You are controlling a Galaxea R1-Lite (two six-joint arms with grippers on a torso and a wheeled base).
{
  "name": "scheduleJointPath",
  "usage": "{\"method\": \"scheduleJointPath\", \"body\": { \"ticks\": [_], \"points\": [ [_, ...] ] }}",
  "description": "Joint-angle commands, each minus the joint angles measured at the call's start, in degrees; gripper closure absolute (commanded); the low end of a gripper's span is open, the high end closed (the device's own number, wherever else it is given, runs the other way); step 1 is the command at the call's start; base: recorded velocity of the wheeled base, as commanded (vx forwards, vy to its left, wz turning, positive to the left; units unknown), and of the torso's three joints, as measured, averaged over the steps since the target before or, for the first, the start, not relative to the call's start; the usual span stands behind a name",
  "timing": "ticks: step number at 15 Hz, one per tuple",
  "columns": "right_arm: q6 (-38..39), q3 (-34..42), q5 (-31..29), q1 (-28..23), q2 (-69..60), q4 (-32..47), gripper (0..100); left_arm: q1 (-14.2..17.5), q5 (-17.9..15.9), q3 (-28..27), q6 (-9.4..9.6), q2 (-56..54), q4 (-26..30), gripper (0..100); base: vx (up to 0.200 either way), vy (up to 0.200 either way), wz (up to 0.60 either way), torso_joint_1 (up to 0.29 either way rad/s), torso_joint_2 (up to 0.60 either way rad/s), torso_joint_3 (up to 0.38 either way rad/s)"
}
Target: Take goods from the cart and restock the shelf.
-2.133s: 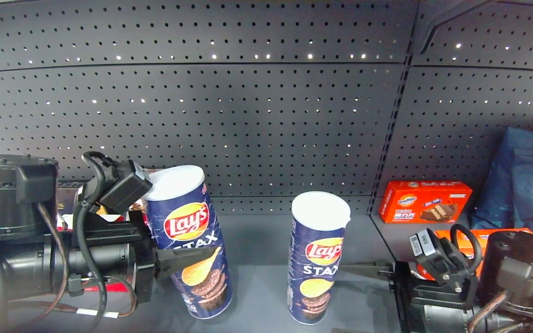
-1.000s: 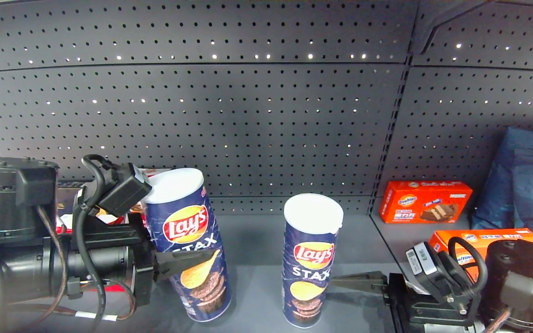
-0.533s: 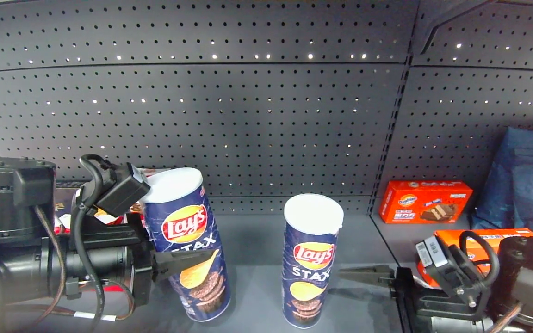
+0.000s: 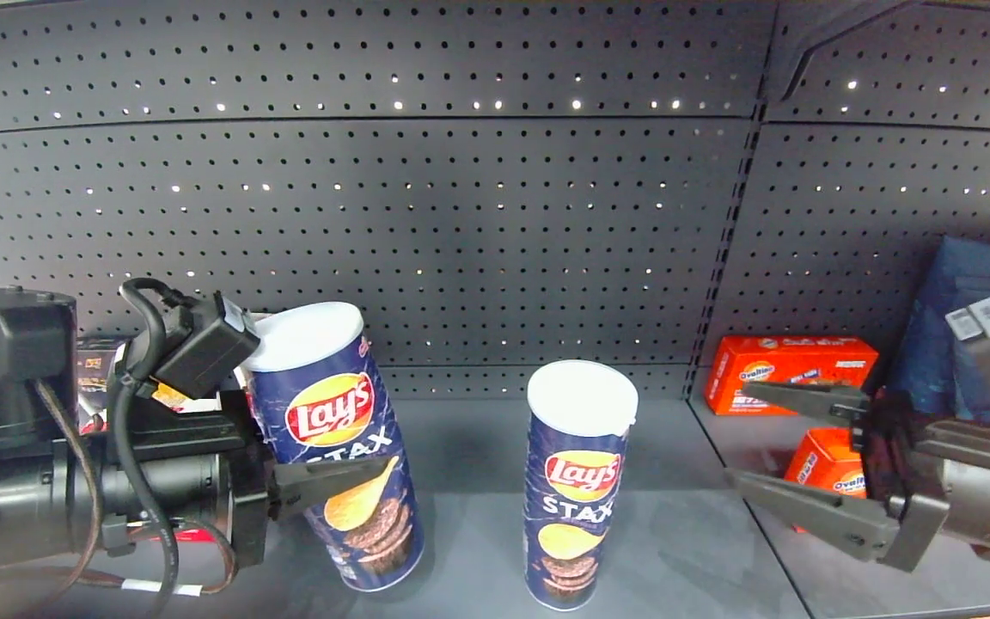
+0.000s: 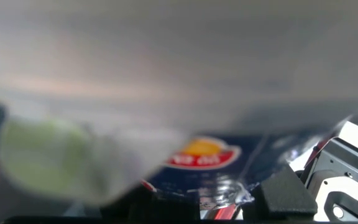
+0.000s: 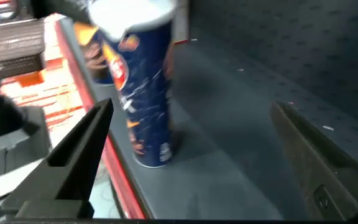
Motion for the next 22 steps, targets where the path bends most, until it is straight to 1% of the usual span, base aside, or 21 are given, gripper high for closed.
{"method": "scheduleJointPath", "body": {
  "ticks": [1,2,3,4,5,6,7,8,9,10,11,12,13,14,15,16,17,18,19,20,22],
  "points": [
    [-0.14,-7.67,-5.02,-6.15,-15.04,16.06,0,0.18,-0.09,-0.58,-0.07,-1.2,0.07,100,0.0,0.0,0.0,0.0,0.0,0.0],
    [-0.14,-8.72,-9.59,-8.35,-19.25,23.71,0,1.23,-0.44,-1.1,-0.07,-1.29,-0.1,100,0.0,0.0,0.0,0.0,0.0,0.0],
    [-0.14,-9.78,-15.48,-9.22,-23.74,31.45,0,2.02,-0.62,-1.98,0.11,-1.29,-0.01,100,0.0,0.0,0.0,0.0,0.0,0.0],
    [-0.14,-10.13,-20.67,-8.79,-27.95,37.25,0,2.02,-0.71,-2.25,-0.07,-1.29,-0.01,100,0.0,0.0,0.0,0.0,0.0,0.0],
    [-0.14,-9.6,-24.53,-8.61,-31.03,40.32,0,2.02,-0.71,-2.6,-0.07,-1.2,-0.1,100,0.0,0.0,0.0,0.0,0.0,0.0],
    [-0.14,-8.9,-26.91,-8.87,-33.4,41.11,0,2.02,-0.79,-3.04,0.19,-1.11,-0.1,100,0.0,0.0,0.0,0.0,0.0,0.0],
    [-0.14,-6.7,-30.77,-9.58,-35.95,41.11,0,2.02,-1.15,-3.92,-0.07,-1.03,0.07,100,0.0,0.0,0.0,0.0,0.0,0.0],
    [-0.23,-4.59,-36.05,-10.19,-38.5,41.2,0,2.2,-2.82,-4.0,-0.16,-0.5,0.07,100,0.0,0.0,0.0,0.0,0.0,0.0],
    [-0.23,-3.27,-39.39,-10.28,-39.64,41.29,0,2.28,-3.87,-4.0,-0.6,-0.23,0.25,100,0.0,0.0,0.0,0.0,0.0,0.0],
    [-0.23,-1.87,-42.38,-9.93,-41.14,41.29,0,2.2,-5.01,-4.09,-2.53,-0.06,0.42,100,0.0,0.0,0.0,0.0,0.0,0.0],
    [-0.23,-0.64,-43.25,-10.46,-42.37,41.73,0,2.02,-5.8,-3.92,-3.76,0.29,-0.01,100,0.0,0.0,0.0,0.0,0.0,0.0],
    [-0.23,0.59,-44.05,-10.72,-43.42,42.43,0,2.11,-6.16,-4.36,-3.76,1.35,-0.1,100,0.0,0.0,0.0,0.0,0.0,0.0],
    [-0.32,2.53,-45.98,-11.33,-45.27,43.31,0,2.55,-7.3,-5.15,-3.59,2.67,-0.19,100,0.0,0.0,0.0,0.0,0.0,0.0],
    [-0.32,4.46,-48.18,-12.48,-47.64,44.19,0,3.95,-7.83,-6.29,-2.88,3.9,-0.28,100,0.0,0.0,0.0,0.0,0.0,0.0],
    [-0.32,7.01,-49.58,-14.5,-51.25,45.07,0,5.54,-7.83,-8.22,-0.69,5.92,-0.28,100,0.0,0.0,0.0,0.0,0.0,0.0],
    [-0.32,8.06,-49.58,-15.82,-53.53,45.68,0,6.5,-7.91,-9.28,0.63,7.06,-0.28,100,0.0,0.0,0.0,0.0,0.0,0.0],
    [-0.41,10.26,-49.58,-18.98,-58.45,48.32,0,8.44,-8.62,-11.91,2.48,9.26,-0.19,100,0.0,0.0,0.0,0.0,0.0,0.0],
    [-0.85,11.14,-49.41,-20.74,-62.41,51.13,0,8.7,-9.67,-13.85,2.48,10.75,-0.19,100,0.0,0.0,0.0,0.0,0.0,0.0],
    [-1.38,11.32,-49.41,-21.88,-66.01,54.65,0,8.7,-10.11,-15.96,2.48,11.72,0.69,100,0.0,0.0,0.0,0.0,0.0,0.0],
    [-1.38,11.14,-49.41,-23.2,-70.41,59.39,0,8.44,-10.11,-16.84,2.74,13.04,0.51,100,0.0,0.0,0.0,0.0,0.0,0.0],
    [-1.29,11.05,-49.93,-22.85,-73.39,63.0,0,8.26,-10.11,-17.19,4.5,14.88,0.6,100,0.0,0.0,0.0,0.0,0.0,0.0]
  ]
}}
